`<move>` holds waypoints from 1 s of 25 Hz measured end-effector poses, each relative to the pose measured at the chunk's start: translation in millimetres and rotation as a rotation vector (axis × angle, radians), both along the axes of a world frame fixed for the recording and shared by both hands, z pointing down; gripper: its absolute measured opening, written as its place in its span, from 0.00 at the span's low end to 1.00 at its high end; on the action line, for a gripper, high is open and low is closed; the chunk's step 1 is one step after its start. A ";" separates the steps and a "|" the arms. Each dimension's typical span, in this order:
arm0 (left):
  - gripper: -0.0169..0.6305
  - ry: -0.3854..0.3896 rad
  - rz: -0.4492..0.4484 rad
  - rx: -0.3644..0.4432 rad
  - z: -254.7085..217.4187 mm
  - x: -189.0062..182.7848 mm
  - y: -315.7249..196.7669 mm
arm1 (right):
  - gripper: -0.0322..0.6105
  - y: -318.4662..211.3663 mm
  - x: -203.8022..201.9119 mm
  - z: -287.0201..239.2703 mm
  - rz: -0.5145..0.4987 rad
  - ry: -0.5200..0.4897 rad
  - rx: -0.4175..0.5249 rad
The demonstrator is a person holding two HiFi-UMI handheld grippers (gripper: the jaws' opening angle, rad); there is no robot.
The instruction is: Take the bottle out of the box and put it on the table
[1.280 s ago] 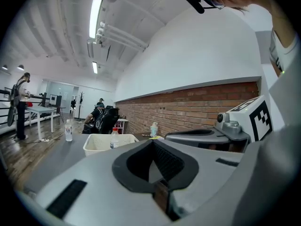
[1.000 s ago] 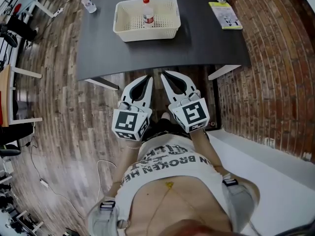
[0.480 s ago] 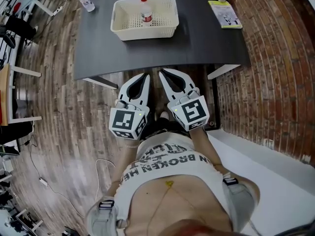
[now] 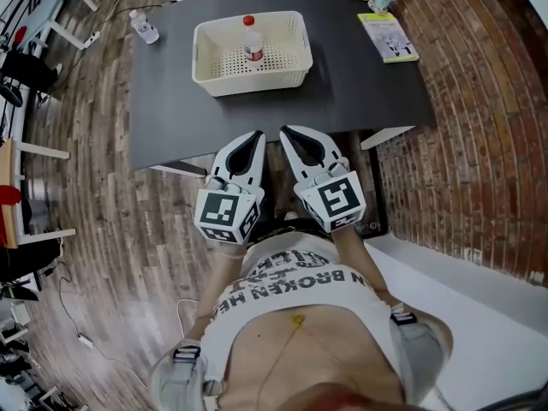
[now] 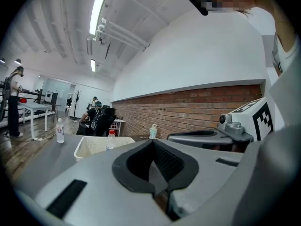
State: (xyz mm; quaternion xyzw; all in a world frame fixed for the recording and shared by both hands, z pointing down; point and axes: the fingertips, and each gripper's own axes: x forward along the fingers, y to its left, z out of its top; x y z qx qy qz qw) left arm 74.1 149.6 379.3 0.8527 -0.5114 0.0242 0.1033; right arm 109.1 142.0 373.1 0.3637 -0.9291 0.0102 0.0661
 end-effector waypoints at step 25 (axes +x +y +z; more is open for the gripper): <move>0.04 0.030 0.128 -0.013 7.3 -82.9 -102.9 | 0.06 -107.2 -89.4 7.4 0.118 0.023 -0.027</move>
